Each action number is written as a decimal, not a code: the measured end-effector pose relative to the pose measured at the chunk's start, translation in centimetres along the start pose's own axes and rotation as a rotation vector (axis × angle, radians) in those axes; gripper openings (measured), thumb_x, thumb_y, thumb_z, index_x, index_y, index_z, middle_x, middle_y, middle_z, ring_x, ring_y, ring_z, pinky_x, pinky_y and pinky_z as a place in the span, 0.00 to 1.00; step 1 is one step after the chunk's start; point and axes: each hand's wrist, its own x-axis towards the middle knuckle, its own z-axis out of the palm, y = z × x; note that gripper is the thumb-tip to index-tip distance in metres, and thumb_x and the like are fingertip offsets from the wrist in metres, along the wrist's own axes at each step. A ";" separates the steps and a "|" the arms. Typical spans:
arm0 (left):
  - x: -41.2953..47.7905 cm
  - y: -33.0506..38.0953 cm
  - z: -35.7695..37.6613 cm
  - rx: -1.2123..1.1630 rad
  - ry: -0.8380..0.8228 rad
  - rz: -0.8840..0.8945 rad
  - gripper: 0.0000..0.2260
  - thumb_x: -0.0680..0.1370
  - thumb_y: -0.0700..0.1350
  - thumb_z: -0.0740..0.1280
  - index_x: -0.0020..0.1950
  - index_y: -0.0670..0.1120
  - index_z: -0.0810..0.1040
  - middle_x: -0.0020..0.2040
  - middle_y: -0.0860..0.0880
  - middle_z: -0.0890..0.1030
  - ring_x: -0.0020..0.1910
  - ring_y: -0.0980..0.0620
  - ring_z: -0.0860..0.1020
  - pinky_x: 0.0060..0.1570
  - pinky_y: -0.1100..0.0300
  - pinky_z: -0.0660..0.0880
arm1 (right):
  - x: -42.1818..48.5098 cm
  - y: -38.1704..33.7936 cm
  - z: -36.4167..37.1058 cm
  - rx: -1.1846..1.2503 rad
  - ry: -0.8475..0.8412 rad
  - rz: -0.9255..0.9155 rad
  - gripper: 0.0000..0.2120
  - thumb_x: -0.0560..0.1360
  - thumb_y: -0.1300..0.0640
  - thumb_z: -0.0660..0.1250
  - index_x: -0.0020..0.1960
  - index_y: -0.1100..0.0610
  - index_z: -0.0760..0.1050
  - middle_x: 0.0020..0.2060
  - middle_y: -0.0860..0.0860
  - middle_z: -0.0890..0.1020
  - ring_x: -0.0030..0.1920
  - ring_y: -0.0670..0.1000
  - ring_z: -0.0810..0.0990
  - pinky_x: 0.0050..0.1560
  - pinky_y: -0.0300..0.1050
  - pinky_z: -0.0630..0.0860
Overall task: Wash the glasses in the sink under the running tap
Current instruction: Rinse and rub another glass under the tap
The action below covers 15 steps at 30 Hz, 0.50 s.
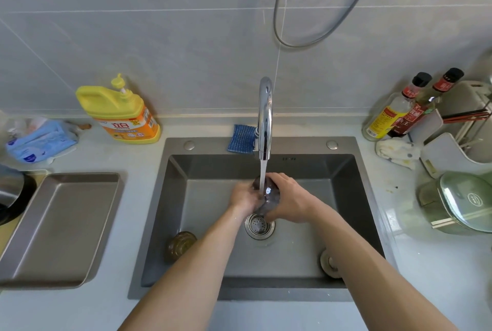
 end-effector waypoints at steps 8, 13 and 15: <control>-1.8 0.8 -0.2 -0.790 -0.220 -0.144 0.14 0.83 0.32 0.56 0.54 0.40 0.81 0.42 0.41 0.87 0.35 0.46 0.87 0.33 0.56 0.81 | 1.2 0.5 -0.3 0.291 0.028 0.138 0.51 0.54 0.51 0.86 0.73 0.49 0.68 0.61 0.50 0.77 0.59 0.52 0.80 0.59 0.54 0.83; -2.2 0.8 0.2 -0.943 -0.198 -0.120 0.28 0.84 0.61 0.57 0.56 0.40 0.85 0.54 0.38 0.87 0.49 0.41 0.87 0.54 0.47 0.78 | 0.8 -1.1 2.1 0.764 0.185 0.233 0.37 0.64 0.51 0.85 0.66 0.55 0.71 0.57 0.53 0.84 0.54 0.50 0.86 0.57 0.51 0.83; -2.4 0.2 0.3 -0.826 -0.210 -0.103 0.35 0.80 0.72 0.57 0.63 0.44 0.85 0.61 0.40 0.85 0.59 0.43 0.85 0.63 0.45 0.75 | 1.2 -2.0 3.3 1.040 0.222 0.354 0.42 0.64 0.35 0.81 0.67 0.55 0.70 0.60 0.55 0.84 0.56 0.53 0.86 0.61 0.55 0.82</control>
